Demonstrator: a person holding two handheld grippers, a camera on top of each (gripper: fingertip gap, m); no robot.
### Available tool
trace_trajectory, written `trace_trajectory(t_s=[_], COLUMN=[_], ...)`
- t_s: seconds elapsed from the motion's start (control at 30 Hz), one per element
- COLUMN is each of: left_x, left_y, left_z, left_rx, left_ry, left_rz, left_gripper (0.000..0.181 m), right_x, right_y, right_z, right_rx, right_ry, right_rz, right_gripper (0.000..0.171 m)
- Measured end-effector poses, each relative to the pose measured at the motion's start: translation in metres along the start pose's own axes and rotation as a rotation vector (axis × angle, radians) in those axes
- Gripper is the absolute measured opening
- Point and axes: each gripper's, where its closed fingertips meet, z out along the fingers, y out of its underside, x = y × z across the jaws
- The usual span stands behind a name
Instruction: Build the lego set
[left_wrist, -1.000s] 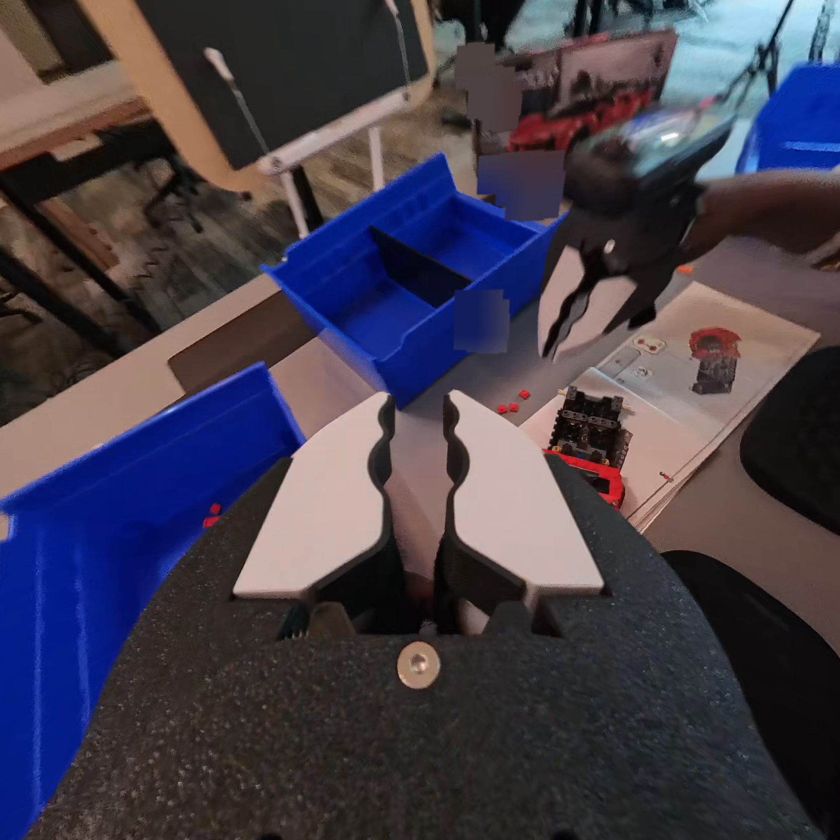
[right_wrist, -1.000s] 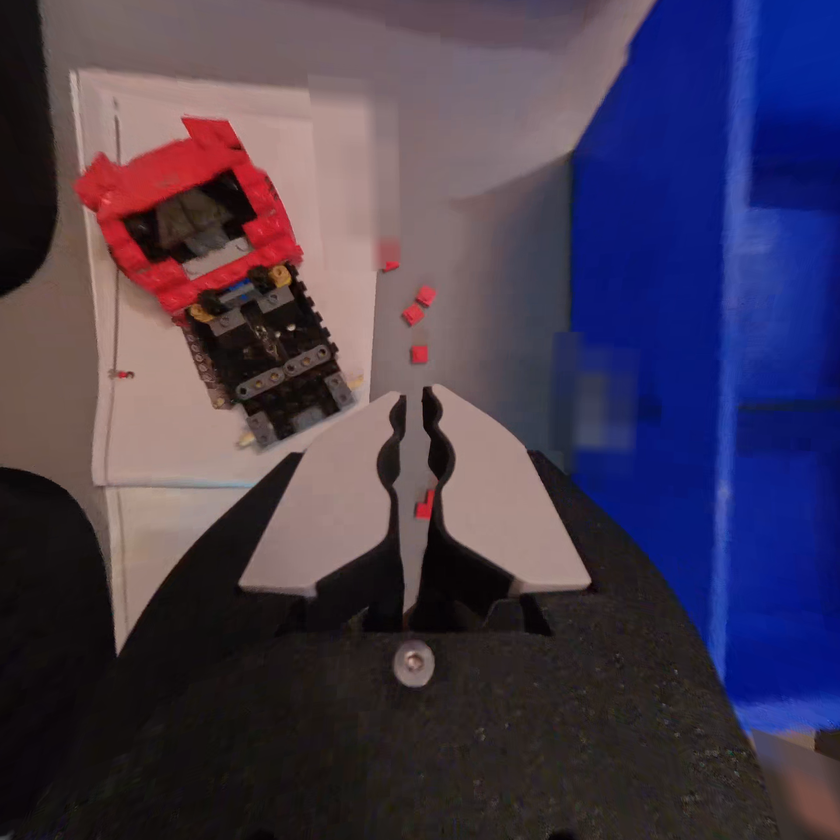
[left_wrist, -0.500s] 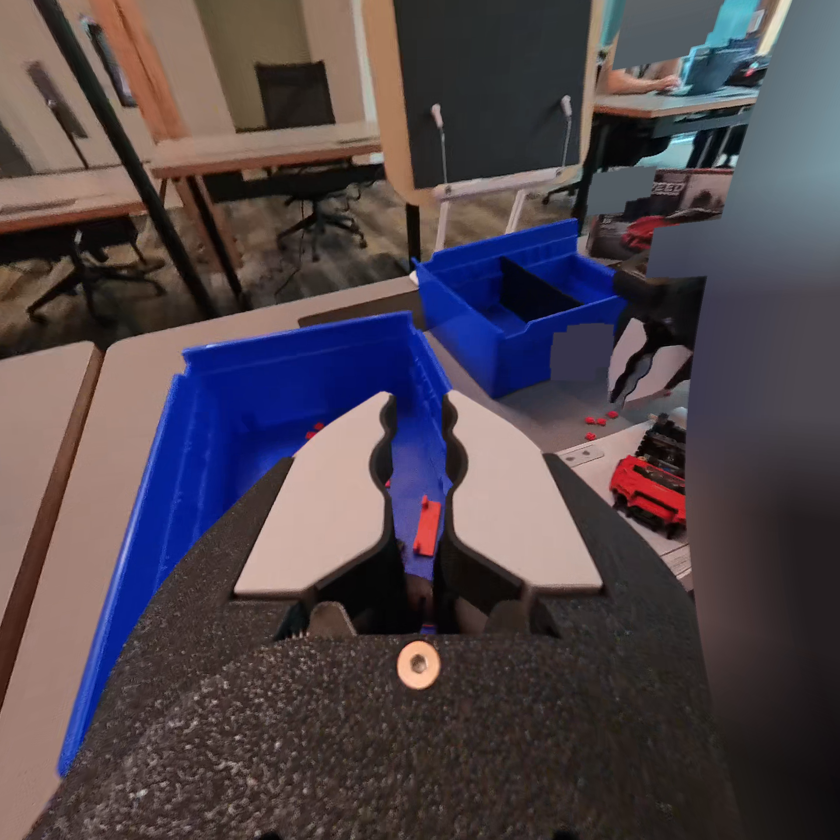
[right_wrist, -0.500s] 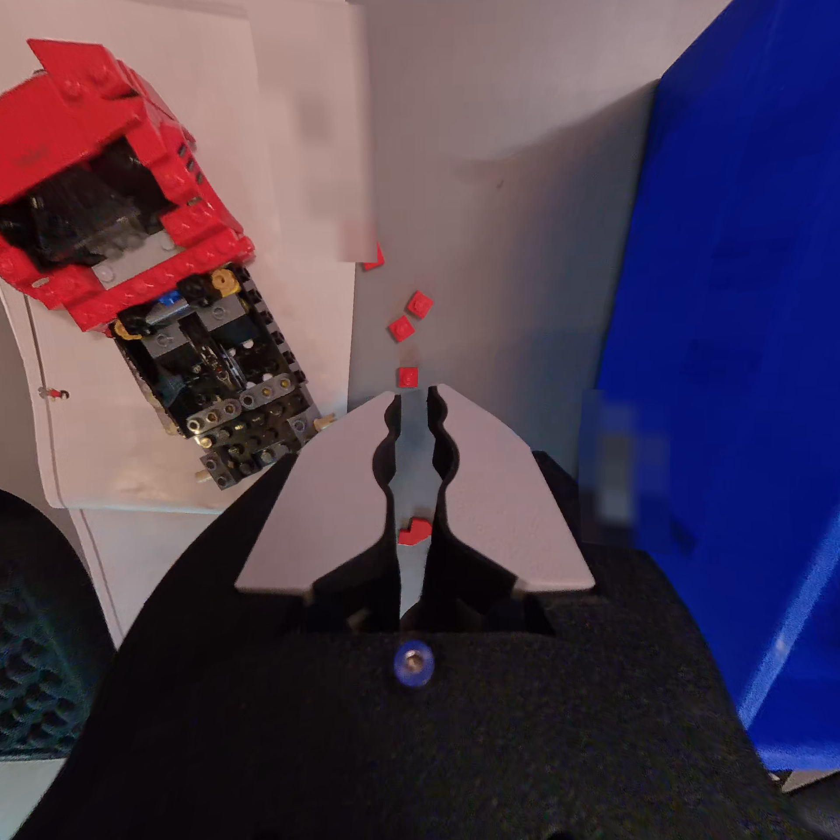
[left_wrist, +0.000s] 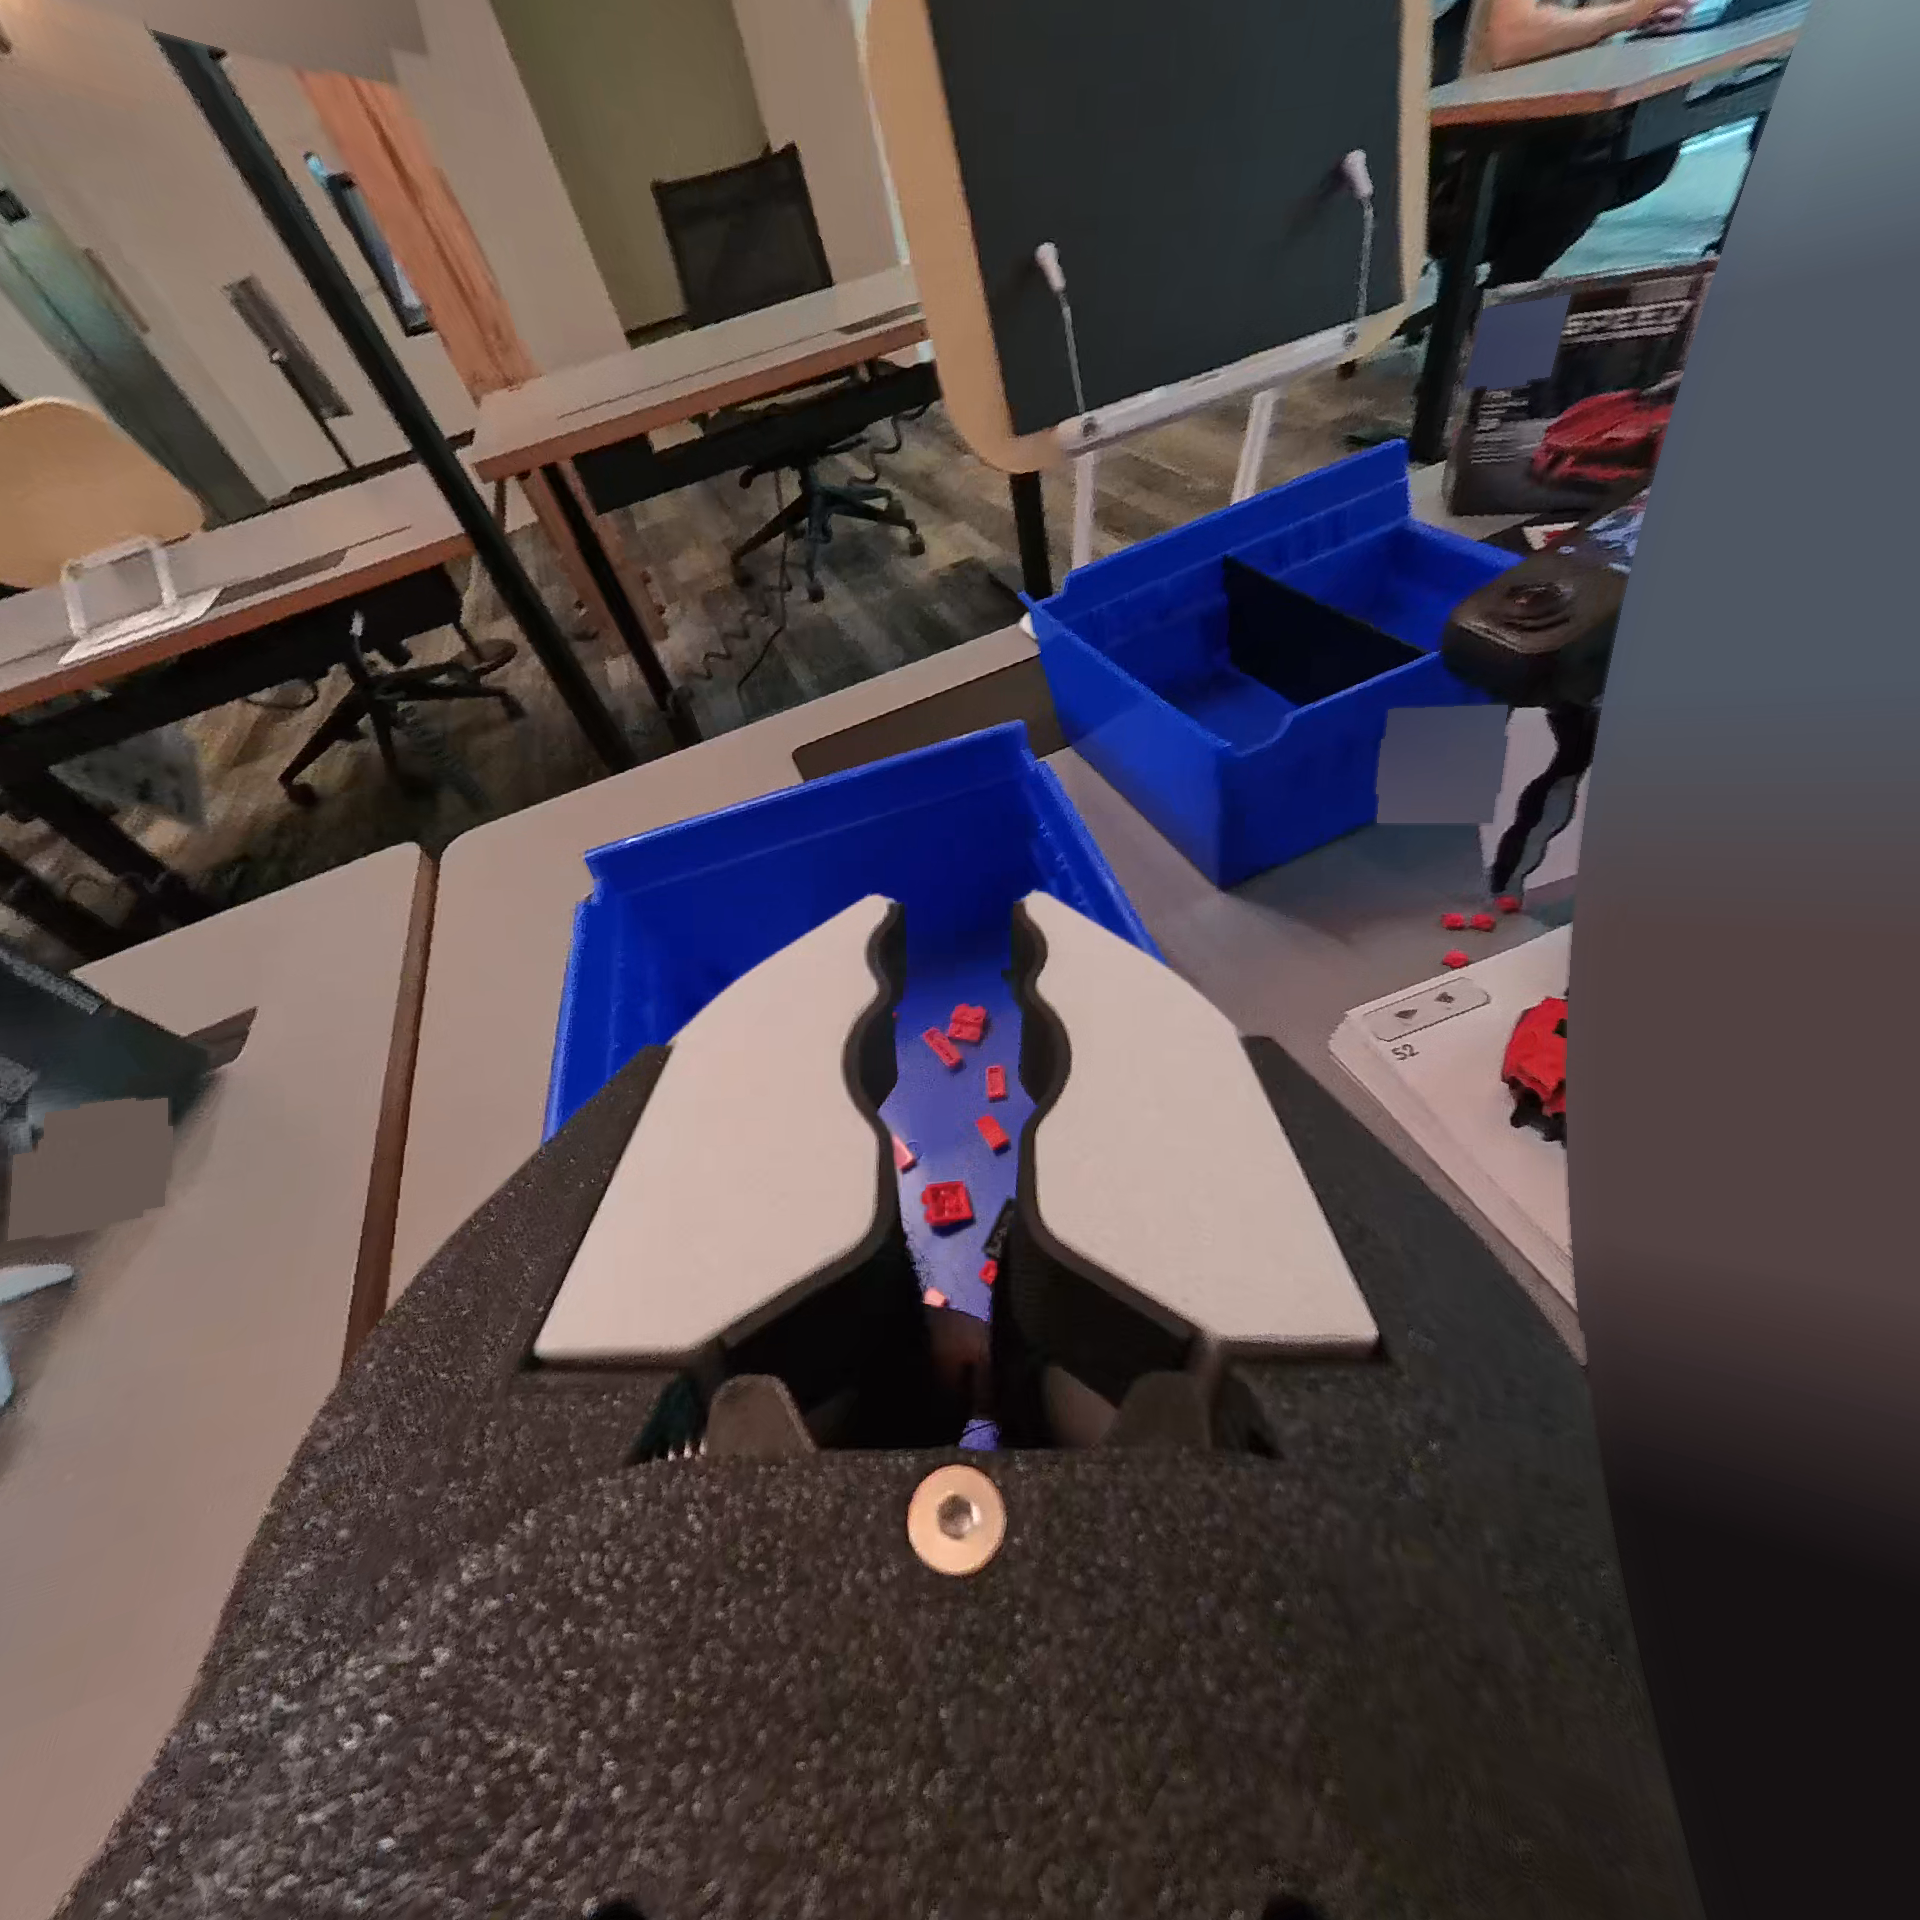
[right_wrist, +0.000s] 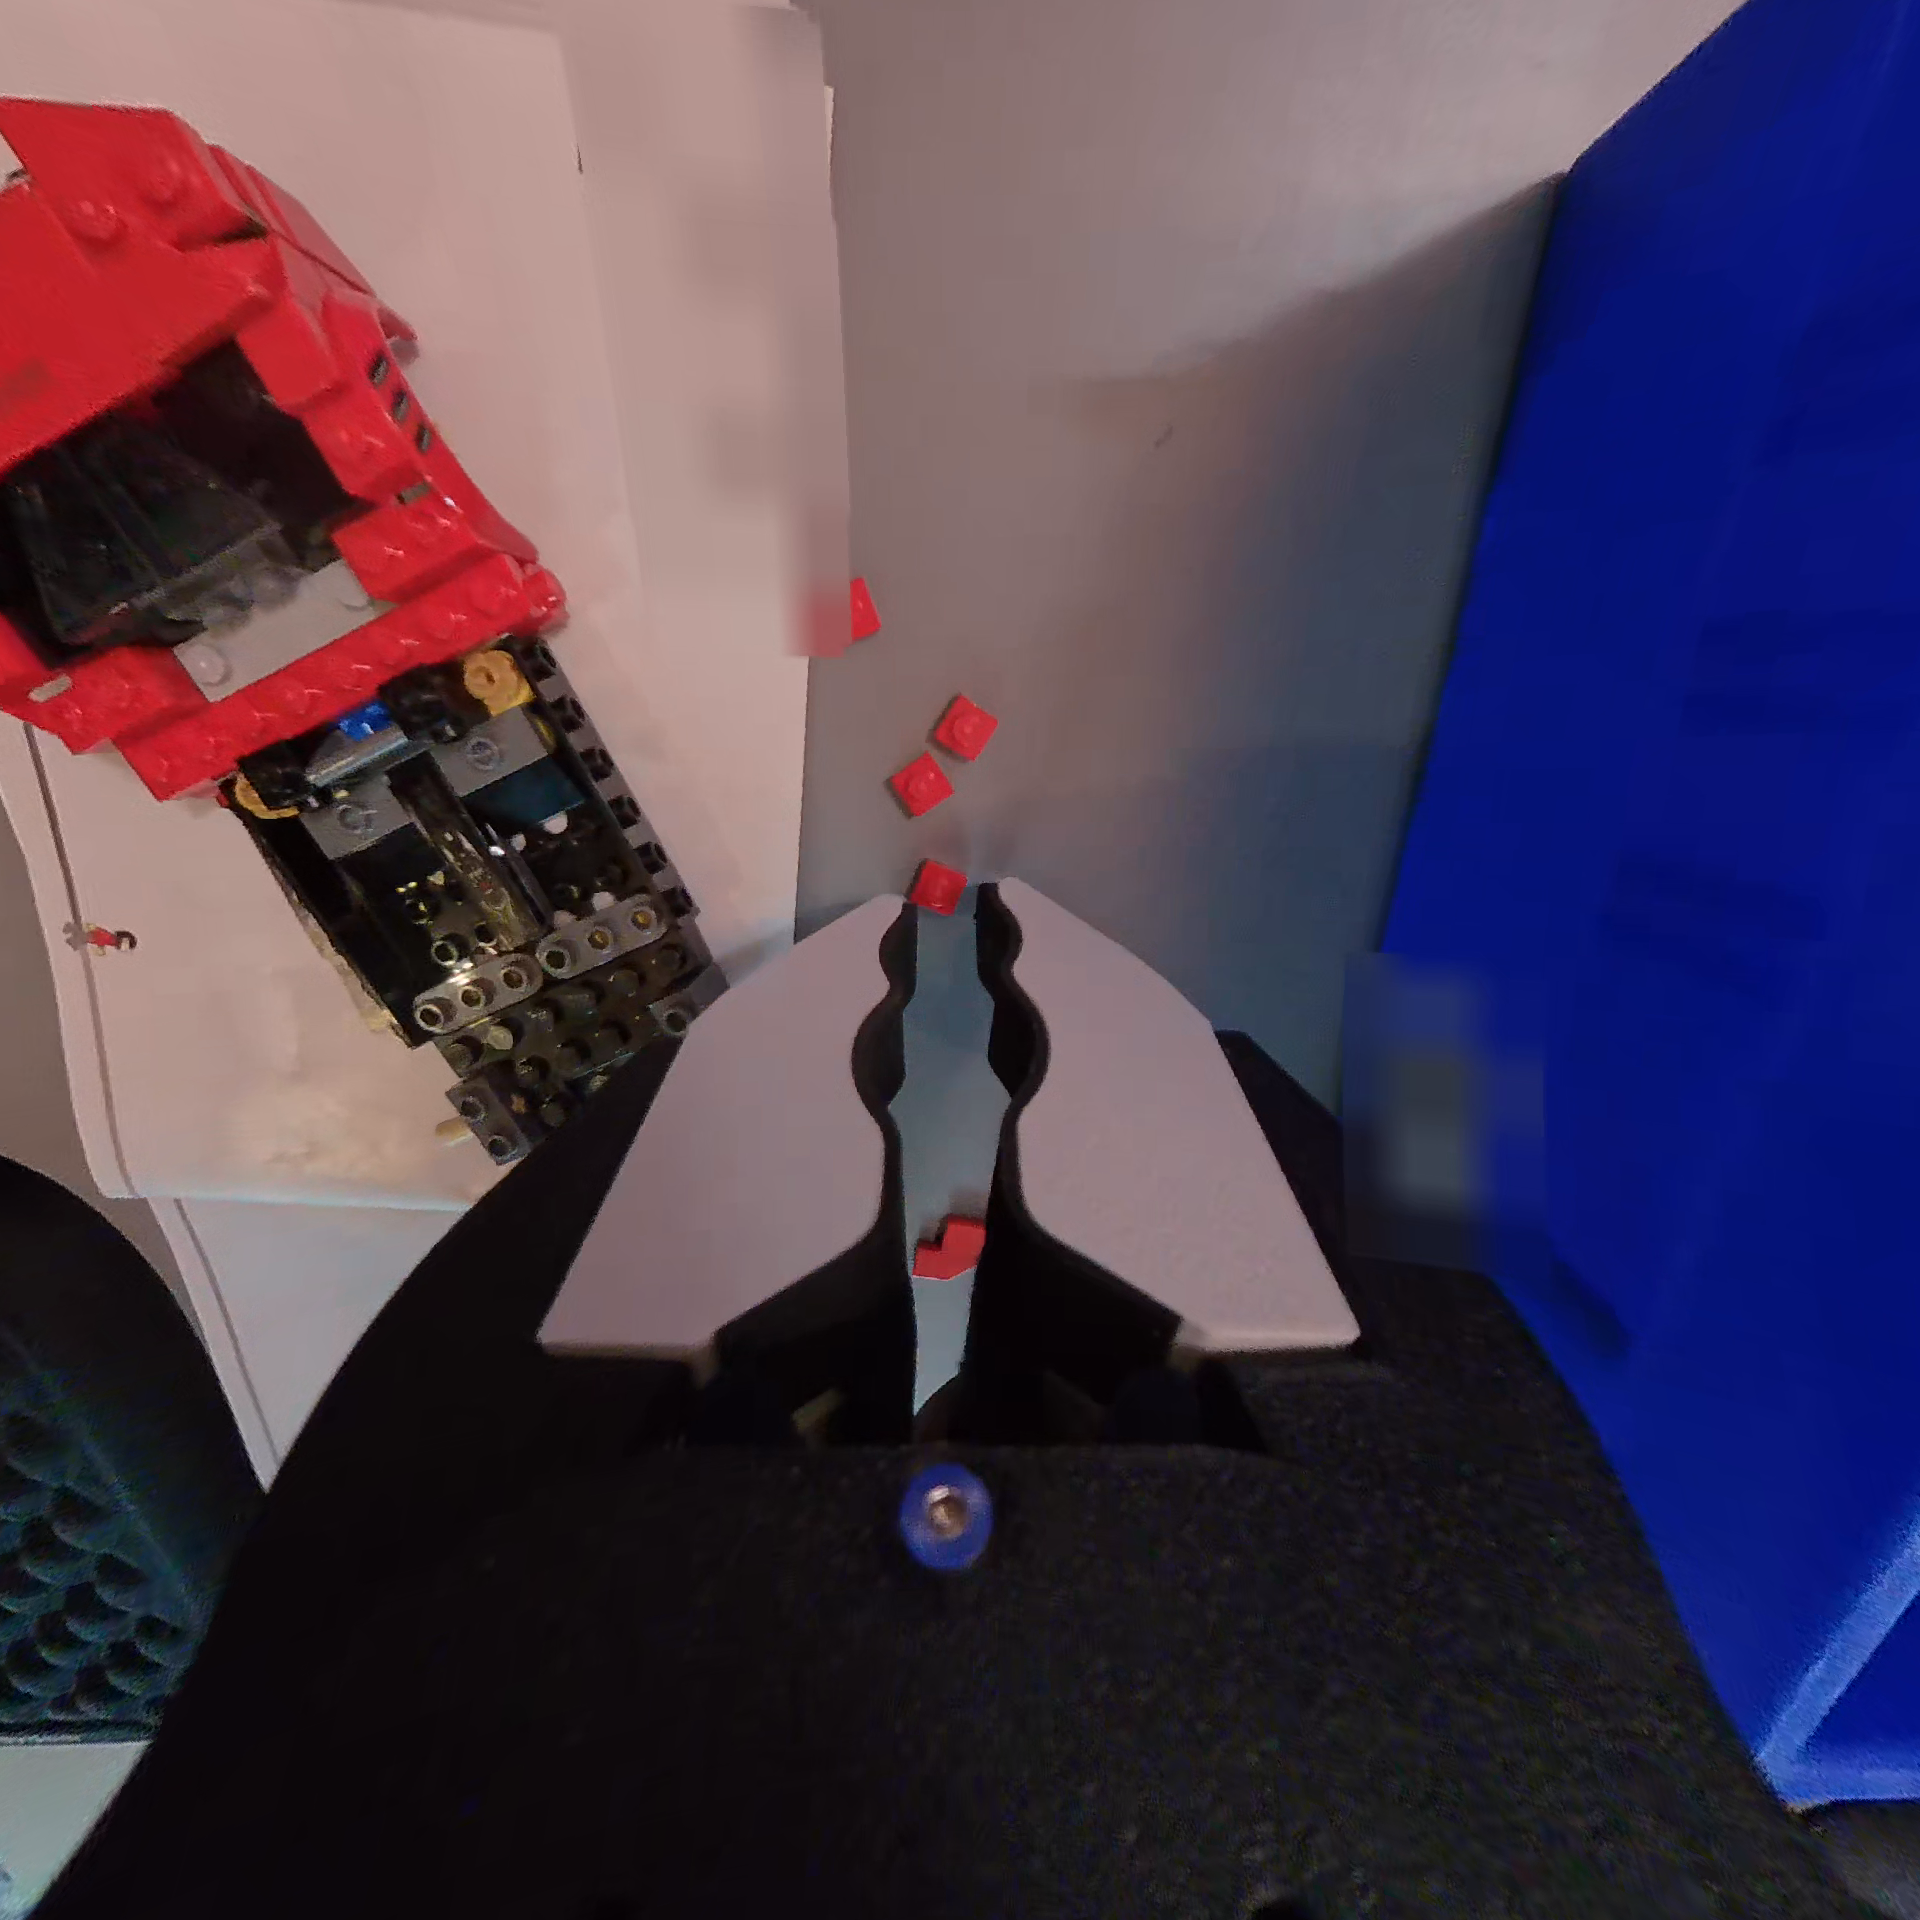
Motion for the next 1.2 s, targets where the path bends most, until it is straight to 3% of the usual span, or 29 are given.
trace_trajectory(t_s=[0.27, 0.47, 0.73, 0.9, 1.2], left_x=[-0.009, -0.012, -0.016, -0.017, -0.02], left_y=[0.004, 0.005, 0.006, 0.006, 0.006], left_z=[-0.003, -0.007, -0.008, -0.009, -0.015], left_rx=[0.016, 0.027, 0.037, 0.039, 0.052], left_ry=[-0.011, -0.018, -0.019, -0.021, -0.031], left_rz=[-0.021, -0.019, -0.025, -0.024, -0.024], left_gripper=[0.018, 0.018, 0.018, 0.018, 0.018], right_x=[-0.003, 0.002, 0.001, 0.001, -0.004], right_y=[0.001, -0.002, -0.001, -0.002, -0.017], right_z=[-0.003, -0.005, -0.001, -0.001, -0.012], right_rx=[-0.024, -0.016, -0.028, -0.026, 0.024], right_ry=[-0.04, -0.035, -0.009, -0.003, -0.067], right_rz=[0.094, 0.304, 0.353, 0.322, 0.055], right_gripper=[0.013, 0.014, 0.012, 0.006, 0.004])
